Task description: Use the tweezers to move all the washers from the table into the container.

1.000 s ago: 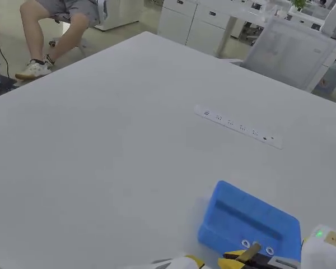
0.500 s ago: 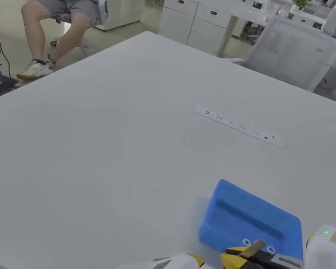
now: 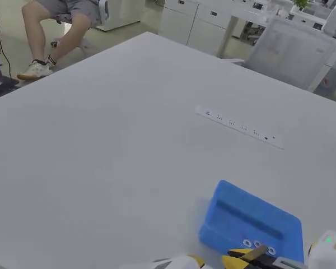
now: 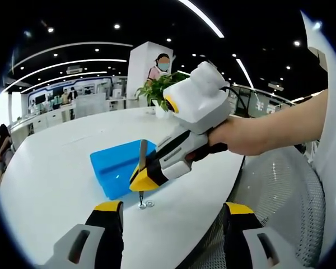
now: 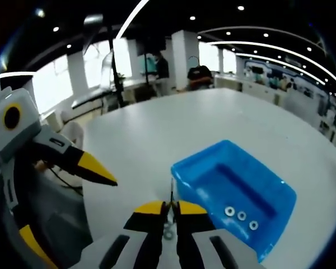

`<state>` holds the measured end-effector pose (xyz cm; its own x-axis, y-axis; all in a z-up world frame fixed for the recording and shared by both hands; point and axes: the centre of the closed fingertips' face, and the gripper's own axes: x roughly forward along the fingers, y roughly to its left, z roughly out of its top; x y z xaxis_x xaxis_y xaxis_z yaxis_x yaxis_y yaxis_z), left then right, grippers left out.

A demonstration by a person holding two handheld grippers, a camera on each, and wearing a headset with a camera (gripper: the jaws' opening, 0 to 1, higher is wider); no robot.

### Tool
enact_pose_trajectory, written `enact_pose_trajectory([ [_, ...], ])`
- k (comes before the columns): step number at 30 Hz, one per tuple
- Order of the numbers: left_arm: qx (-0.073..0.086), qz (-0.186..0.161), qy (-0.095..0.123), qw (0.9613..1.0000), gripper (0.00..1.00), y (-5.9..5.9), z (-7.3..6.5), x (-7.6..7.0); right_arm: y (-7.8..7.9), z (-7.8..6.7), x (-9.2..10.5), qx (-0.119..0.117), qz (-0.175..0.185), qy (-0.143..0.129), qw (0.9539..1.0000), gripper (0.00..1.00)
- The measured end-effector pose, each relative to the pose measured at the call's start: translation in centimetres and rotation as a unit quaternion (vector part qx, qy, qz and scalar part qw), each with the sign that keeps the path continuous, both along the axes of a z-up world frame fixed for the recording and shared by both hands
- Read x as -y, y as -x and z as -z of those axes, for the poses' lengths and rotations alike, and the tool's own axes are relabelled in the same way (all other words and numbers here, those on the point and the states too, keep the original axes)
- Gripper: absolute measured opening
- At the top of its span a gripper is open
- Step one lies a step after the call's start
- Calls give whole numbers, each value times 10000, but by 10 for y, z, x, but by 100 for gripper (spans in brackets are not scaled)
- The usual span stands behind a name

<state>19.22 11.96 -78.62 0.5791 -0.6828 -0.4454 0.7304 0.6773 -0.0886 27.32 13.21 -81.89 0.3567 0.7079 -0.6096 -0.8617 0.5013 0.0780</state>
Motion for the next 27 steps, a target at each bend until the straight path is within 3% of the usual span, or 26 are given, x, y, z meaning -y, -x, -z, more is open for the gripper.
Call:
enact_pose_trajectory([
  [1,-1,3,2,10000,72,0,0,0,1,3,0,9,-60,103,9999,4],
  [8,-9,16,0,10000,72,0,0,0,2,2,-4,153,-257,157,9994,4],
  [16,-16,18,12,10000,72,0,0,0,-3,1,-1,-169,75,-133,9997,3],
  [21,-22,-3,24,10000,72,0,0,0,-5,-15,-5,-231,166,-508,9983,3],
  [27,-20,-4,13,10000,72,0,1,0,-13,-41,-9,-81,123,-810,9966,3],
])
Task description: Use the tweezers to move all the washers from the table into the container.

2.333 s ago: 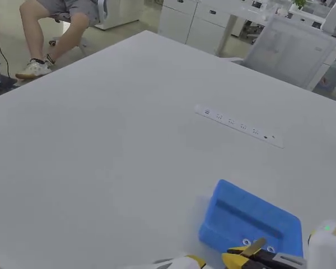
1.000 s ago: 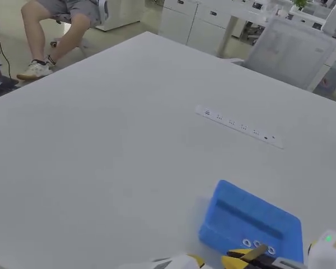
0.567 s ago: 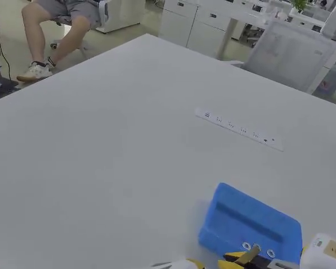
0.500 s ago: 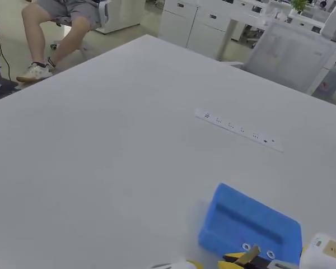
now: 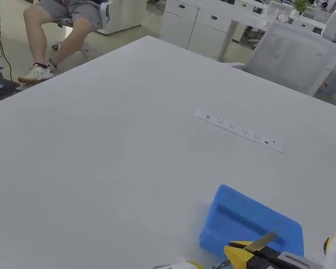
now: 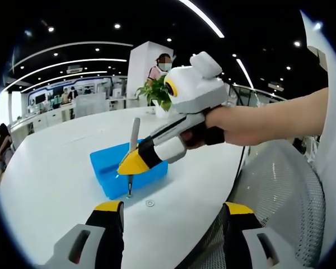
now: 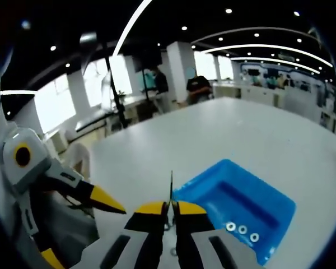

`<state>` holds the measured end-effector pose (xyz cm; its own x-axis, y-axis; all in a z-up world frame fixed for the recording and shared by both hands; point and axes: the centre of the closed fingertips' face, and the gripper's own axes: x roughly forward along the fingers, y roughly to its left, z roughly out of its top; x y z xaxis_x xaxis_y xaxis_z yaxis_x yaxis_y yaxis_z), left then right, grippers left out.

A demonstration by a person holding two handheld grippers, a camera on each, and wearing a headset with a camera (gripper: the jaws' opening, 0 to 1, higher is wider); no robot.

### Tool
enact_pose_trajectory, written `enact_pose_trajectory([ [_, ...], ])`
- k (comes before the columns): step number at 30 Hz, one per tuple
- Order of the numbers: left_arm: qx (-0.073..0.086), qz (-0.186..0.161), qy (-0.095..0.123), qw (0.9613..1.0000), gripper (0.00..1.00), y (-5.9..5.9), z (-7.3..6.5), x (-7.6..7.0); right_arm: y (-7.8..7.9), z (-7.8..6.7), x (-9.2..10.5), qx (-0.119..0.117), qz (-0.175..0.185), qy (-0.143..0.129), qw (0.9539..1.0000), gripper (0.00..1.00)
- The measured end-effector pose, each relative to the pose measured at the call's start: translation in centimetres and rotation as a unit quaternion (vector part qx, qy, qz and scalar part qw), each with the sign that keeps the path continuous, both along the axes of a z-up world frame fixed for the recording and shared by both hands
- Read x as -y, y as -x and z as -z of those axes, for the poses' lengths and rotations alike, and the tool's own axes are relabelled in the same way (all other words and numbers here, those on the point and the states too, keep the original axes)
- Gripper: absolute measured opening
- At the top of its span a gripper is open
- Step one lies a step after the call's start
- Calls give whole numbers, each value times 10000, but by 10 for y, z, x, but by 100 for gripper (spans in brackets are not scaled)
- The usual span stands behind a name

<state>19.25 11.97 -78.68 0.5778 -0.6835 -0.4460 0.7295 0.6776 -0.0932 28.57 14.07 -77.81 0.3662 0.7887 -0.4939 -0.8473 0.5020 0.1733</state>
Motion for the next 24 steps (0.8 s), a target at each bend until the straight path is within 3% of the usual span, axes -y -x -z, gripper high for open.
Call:
enact_pose_trajectory([
  [3,-4,-2,4,10000,72,0,0,0,-8,-18,0,117,70,-248,9996,3],
  [9,0,10,1,10000,72,0,0,0,-32,-34,11,328,408,-375,9979,3],
  [15,1,17,-9,10000,72,0,0,0,-59,-22,25,388,778,2,9962,3],
  [18,-4,12,3,10000,72,0,0,1,-67,-12,26,285,843,90,9960,3],
  [21,-10,11,-4,10000,72,0,0,0,-72,1,28,234,825,322,9958,3],
  [24,-13,-1,-5,10000,72,0,1,0,-74,6,27,189,801,369,9959,3],
])
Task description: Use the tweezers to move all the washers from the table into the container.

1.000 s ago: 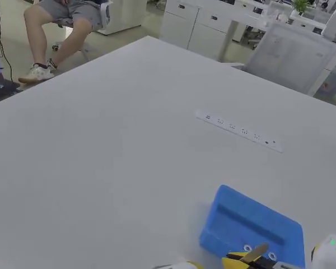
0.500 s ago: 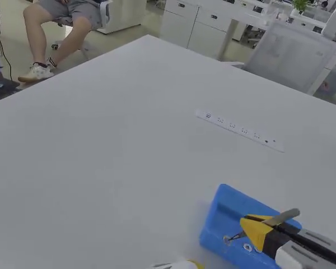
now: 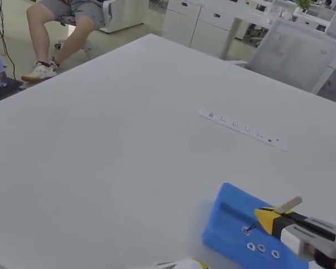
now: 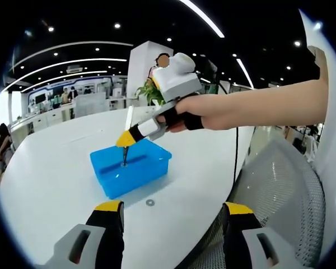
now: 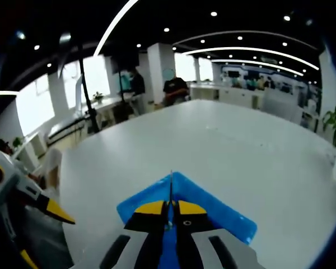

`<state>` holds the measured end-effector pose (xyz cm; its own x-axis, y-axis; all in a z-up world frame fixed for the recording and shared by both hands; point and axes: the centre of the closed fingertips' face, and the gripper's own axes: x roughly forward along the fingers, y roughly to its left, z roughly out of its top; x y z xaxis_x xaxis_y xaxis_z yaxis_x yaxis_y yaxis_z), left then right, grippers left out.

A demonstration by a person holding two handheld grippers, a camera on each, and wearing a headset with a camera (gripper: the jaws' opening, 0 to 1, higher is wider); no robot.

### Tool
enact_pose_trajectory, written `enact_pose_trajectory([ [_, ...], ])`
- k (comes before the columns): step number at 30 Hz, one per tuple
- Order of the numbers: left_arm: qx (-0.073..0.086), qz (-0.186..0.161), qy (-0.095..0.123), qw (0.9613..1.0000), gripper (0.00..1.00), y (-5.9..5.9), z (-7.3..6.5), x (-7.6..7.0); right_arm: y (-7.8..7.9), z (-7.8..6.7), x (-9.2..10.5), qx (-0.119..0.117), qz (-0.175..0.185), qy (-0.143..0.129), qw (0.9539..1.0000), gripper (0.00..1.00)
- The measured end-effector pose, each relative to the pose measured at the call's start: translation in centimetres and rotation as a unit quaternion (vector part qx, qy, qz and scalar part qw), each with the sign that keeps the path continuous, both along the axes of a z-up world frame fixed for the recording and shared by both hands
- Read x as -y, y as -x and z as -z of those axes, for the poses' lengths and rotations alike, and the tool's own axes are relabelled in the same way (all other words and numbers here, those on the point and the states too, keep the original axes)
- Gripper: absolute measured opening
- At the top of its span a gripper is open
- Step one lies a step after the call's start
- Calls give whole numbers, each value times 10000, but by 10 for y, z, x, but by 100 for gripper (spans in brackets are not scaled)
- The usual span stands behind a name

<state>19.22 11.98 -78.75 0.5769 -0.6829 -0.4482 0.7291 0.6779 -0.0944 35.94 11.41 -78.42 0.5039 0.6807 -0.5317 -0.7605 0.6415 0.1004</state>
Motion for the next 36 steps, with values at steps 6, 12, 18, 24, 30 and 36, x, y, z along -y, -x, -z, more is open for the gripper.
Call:
enact_pose_trajectory([
  [6,-6,-3,3,10000,72,0,0,0,-3,9,-3,-38,-92,137,9999,3],
  [12,-14,11,3,10000,71,1,0,0,-7,20,-3,-96,-136,266,9995,3],
  [18,-24,24,-10,10000,71,1,1,1,-6,25,-3,-122,-141,393,9991,3],
  [24,-23,19,-9,10000,71,1,0,0,-7,29,-1,-130,-192,478,9986,3],
  [30,-21,-11,-10,10000,71,0,1,-1,-8,29,-1,-131,-209,434,9988,4],
  [36,-15,12,-7,10000,71,0,0,0,-6,13,1,16,-132,277,9995,4],
])
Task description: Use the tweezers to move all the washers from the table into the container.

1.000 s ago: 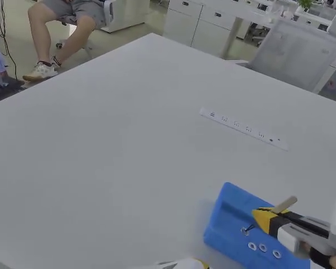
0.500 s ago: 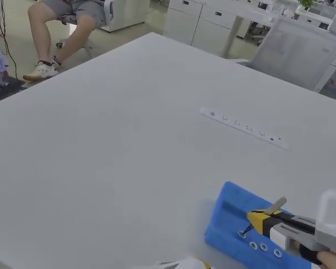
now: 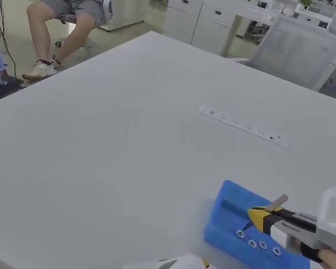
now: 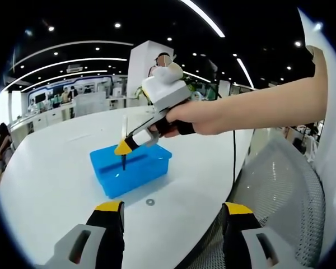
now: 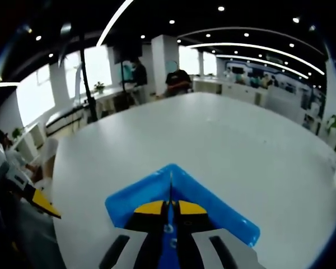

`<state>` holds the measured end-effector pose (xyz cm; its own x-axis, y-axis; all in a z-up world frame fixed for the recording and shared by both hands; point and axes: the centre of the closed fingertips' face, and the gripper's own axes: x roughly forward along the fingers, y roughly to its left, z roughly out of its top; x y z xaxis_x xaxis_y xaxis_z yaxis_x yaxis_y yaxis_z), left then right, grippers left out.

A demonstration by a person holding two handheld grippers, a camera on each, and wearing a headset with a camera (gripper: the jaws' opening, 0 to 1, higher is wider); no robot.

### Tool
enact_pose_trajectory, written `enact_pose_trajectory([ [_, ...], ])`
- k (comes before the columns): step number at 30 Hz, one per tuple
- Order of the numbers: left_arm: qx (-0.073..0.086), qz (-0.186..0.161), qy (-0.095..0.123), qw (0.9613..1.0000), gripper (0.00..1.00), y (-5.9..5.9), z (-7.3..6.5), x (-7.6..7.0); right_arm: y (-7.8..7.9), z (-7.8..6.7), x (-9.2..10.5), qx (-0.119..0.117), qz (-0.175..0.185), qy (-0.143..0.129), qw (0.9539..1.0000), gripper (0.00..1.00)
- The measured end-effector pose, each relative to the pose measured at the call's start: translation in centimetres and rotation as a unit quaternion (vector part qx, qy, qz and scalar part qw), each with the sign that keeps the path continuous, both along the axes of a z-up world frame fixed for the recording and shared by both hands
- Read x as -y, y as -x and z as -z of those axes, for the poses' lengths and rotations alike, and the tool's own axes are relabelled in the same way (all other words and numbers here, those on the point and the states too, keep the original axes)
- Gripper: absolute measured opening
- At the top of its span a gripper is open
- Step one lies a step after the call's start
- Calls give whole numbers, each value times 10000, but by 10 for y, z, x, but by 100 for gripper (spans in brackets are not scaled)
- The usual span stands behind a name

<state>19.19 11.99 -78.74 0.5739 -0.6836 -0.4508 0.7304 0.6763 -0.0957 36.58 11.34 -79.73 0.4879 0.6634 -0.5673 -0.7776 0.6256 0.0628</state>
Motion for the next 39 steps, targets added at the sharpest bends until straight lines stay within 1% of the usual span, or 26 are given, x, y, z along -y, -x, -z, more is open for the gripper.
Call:
enact_pose_trajectory([
  [5,-1,2,-16,10000,71,0,0,0,9,-20,1,164,-36,-168,9997,4],
  [9,-2,-18,-9,10000,70,0,1,-1,22,-34,1,237,-128,-326,9991,3],
  [10,3,-13,-12,10000,70,0,0,-1,27,-39,0,254,-169,-389,9988,3],
  [12,9,-14,-13,10000,70,0,0,-1,32,-44,0,271,-191,-457,9984,3],
  [14,-4,-18,-10,10000,70,0,1,-1,42,-49,-2,260,-282,-548,9978,3],
  [16,-1,-23,-15,10000,70,0,1,-1,49,-51,-4,231,-359,-603,9973,3],
  [18,-10,-16,-12,10000,69,0,1,-1,58,-50,-7,130,-455,-687,9965,3],
  [21,-22,-3,-24,10000,69,1,2,0,73,-42,-11,-64,-629,-731,9953,3],
  [24,-26,-2,-34,10000,69,1,2,0,80,-32,-12,-179,-682,-704,9950,3],
  [25,-30,-1,-33,10000,69,1,2,0,83,-25,-12,-261,-690,-670,9950,3],
  [27,-33,-10,-36,10000,69,1,2,-1,85,-19,-12,-315,-706,-653,9949,4],
  [29,-45,-16,-29,10000,69,1,2,-1,87,-9,-10,-401,-713,-545,9952,4],
  [31,-45,-18,-37,10000,69,1,2,-1,88,-1,-8,-471,-706,-479,9952,4],
  [33,-52,-10,-38,10000,69,1,3,-1,89,4,-7,-470,-694,-426,9956,4],
  [36,-61,-9,-51,10000,69,1,3,-1,89,12,-5,-400,-734,-328,9960,4],
  [39,-64,-20,-48,10000,69,1,3,-2,90,17,-4,-413,-766,-244,9959,4],
])
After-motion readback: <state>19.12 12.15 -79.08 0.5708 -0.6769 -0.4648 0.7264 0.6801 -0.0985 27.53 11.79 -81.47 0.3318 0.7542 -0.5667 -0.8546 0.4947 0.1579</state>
